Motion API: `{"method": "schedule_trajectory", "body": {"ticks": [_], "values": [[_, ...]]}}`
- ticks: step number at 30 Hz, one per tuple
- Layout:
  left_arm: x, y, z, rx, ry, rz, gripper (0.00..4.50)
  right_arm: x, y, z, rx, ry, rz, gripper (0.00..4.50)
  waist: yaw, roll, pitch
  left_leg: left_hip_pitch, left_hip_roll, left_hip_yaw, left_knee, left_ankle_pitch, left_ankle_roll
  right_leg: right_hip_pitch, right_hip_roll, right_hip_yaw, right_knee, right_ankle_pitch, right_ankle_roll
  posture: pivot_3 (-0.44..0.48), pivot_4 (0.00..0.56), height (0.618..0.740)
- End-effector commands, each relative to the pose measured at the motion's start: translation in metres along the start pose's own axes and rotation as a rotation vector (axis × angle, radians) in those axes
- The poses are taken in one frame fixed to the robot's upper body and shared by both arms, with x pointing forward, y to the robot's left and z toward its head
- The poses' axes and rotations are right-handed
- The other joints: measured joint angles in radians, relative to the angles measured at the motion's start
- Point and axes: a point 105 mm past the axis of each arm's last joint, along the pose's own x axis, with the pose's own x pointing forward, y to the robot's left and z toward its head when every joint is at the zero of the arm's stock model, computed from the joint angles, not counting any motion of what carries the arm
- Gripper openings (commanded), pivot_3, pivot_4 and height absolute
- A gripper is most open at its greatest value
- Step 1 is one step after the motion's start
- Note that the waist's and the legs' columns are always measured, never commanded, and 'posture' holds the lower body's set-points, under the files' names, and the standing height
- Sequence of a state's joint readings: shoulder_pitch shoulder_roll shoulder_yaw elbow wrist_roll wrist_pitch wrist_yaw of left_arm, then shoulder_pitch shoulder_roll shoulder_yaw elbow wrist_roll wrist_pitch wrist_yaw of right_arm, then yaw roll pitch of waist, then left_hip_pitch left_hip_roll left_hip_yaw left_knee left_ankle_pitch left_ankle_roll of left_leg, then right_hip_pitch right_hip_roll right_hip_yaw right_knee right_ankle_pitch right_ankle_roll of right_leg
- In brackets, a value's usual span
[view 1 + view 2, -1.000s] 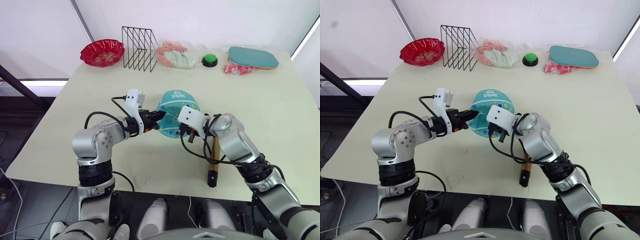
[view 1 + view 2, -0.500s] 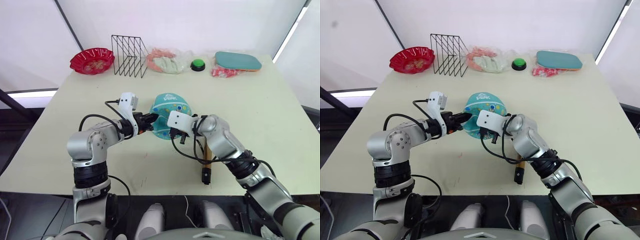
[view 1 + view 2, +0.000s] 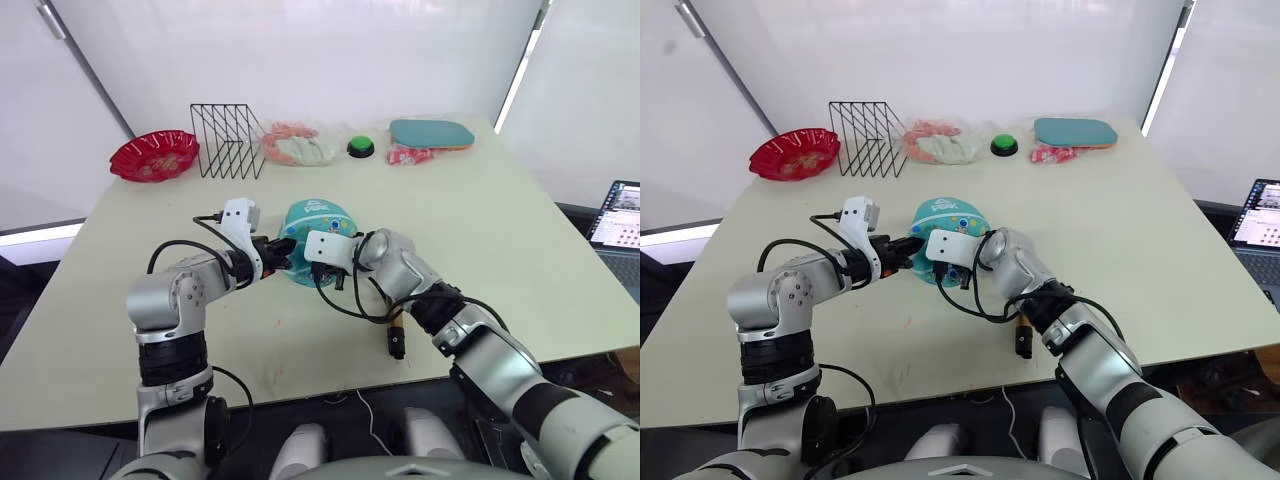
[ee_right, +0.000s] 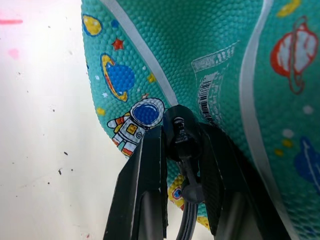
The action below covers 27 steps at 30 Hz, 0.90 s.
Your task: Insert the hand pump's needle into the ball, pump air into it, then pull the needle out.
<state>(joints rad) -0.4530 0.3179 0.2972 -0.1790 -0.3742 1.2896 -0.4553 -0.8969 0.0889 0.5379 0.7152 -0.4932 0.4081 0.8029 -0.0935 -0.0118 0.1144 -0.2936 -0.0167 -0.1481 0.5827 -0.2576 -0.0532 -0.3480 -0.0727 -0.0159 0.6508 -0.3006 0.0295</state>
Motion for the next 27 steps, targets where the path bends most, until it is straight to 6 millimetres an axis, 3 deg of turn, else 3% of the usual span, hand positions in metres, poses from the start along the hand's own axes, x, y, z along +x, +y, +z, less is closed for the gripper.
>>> {"method": "schedule_trajectory", "body": {"ticks": [1, 3, 4, 9, 15, 18, 22, 23, 27], "values": [[0.023, -0.076, -0.052, -0.058, 0.237, -0.370, 0.00, 0.040, 0.069, -0.024, 0.037, 0.108, 0.194, 0.34, -0.009, 0.007, -0.006, 0.000, 0.000, 0.000, 0.000, 0.000, 0.000, 0.000, 0.000, -0.001, -0.001, 0.000, 0.000, 0.000, 0.150, 0.740], [0.021, -0.078, -0.053, -0.060, 0.236, -0.372, 0.00, 0.044, 0.071, -0.028, 0.059, 0.117, 0.184, 0.34, -0.019, 0.016, -0.011, -0.003, 0.001, -0.003, 0.005, -0.013, 0.002, 0.000, -0.001, -0.009, -0.011, 0.000, 0.000, 0.000, 0.150, 0.740], [0.020, -0.078, -0.054, -0.060, 0.238, -0.371, 0.00, 0.046, 0.072, -0.028, 0.069, 0.117, 0.179, 0.34, -0.022, 0.019, -0.012, -0.010, 0.001, -0.009, 0.019, -0.033, 0.003, -0.001, -0.003, -0.019, -0.014, 0.000, 0.000, 0.000, 0.150, 0.740], [0.019, -0.075, -0.053, -0.062, 0.233, -0.358, 0.00, 0.053, 0.073, -0.027, 0.092, 0.104, 0.129, 0.34, -0.024, 0.020, -0.012, -0.011, -0.008, -0.027, 0.019, -0.037, 0.003, -0.003, -0.004, -0.023, -0.017, 0.000, 0.000, 0.000, 0.150, 0.740], [0.020, -0.060, -0.044, -0.077, 0.201, -0.315, 0.00, 0.041, 0.030, 0.010, 0.179, -0.096, 0.001, 0.34, -0.005, 0.022, -0.003, -0.005, -0.010, -0.039, 0.014, -0.036, 0.002, -0.013, 0.003, -0.023, -0.008, 0.004, 0.007, 0.000, 0.150, 0.740], [0.020, -0.043, -0.041, -0.082, 0.187, -0.275, 0.00, 0.023, -0.004, 0.032, 0.193, -0.219, -0.086, 0.34, 0.001, 0.027, 0.009, 0.002, -0.011, -0.044, 0.014, -0.036, 0.002, -0.014, 0.009, -0.024, -0.007, 0.004, 0.007, 0.000, 0.150, 0.740], [0.021, -0.029, -0.036, -0.072, 0.172, -0.241, 0.00, 0.014, -0.013, 0.046, 0.163, -0.285, -0.110, 0.34, 0.010, 0.030, 0.023, -0.002, -0.012, -0.050, 0.010, -0.032, -0.004, -0.024, 0.013, -0.023, -0.006, 0.006, 0.009, 0.000, 0.150, 0.740], [0.021, -0.025, -0.032, -0.075, 0.156, -0.237, 0.00, 0.012, -0.013, 0.052, 0.178, -0.314, -0.110, 0.34, 0.014, 0.029, 0.026, -0.002, -0.012, -0.050, 0.010, -0.027, -0.013, -0.026, 0.014, -0.022, -0.005, 0.018, 0.021, 0.000, 0.150, 0.740], [0.017, -0.010, -0.017, -0.048, 0.106, -0.209, 0.00, -0.002, -0.019, 0.076, 0.199, -0.419, -0.127, 0.34, 0.024, 0.025, 0.037, -0.005, -0.010, -0.051, 0.011, -0.024, -0.017, -0.038, 0.018, -0.022, -0.004, 0.026, 0.016, 0.000, 0.150, 0.740]]}}
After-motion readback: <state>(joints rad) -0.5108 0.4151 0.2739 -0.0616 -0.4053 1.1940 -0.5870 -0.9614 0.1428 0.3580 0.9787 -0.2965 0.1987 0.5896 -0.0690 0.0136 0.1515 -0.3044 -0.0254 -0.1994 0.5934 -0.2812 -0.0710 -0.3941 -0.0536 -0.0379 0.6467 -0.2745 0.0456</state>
